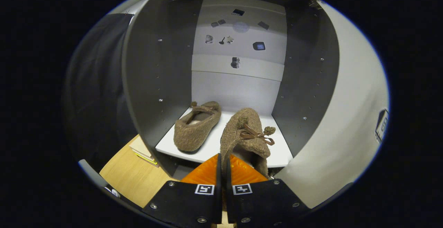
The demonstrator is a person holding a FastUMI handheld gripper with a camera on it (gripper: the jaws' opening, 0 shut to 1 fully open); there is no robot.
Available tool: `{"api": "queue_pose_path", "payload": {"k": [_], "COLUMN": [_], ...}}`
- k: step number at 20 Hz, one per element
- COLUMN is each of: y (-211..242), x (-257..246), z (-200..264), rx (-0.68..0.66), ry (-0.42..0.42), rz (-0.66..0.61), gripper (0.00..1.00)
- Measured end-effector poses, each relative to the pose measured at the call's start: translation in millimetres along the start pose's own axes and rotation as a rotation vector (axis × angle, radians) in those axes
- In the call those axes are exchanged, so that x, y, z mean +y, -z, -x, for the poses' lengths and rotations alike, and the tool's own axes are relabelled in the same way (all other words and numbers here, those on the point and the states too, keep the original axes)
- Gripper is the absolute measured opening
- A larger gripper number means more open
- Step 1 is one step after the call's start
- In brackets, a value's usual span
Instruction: Open the shoe cabinet door, grab the shoes and put them into the shoe cabinet, then close the shoe cabinet door.
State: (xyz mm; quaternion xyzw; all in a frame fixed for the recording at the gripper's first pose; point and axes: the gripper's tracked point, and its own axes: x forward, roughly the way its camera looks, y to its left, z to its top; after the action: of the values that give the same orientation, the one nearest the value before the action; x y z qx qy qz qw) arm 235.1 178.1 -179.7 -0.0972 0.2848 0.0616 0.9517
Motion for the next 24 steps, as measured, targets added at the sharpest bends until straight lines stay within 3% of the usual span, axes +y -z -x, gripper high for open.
{"api": "queue_pose_path", "payload": {"k": [7,15,19,20,23,24], "y": [-28.9,-31.3,-29.2,-30.1,-33.3,-34.0], "x": [-14.5,-11.3,-6.1,-6.7,-5.0,-4.2], "z": [-80.9,-127.6,-133.3,-132.8,-122.2,-116.1], "rx": [0.031,0.042,0.041,0.035,0.013,0.009], "ry": [-0.027,-0.087,-0.096,-0.084,-0.063,-0.061], "rz": [0.022,0.004,0.007,0.021,0.050,0.050], "gripper": [0.05,0.07,0.14,0.20,0.27,0.34]}}
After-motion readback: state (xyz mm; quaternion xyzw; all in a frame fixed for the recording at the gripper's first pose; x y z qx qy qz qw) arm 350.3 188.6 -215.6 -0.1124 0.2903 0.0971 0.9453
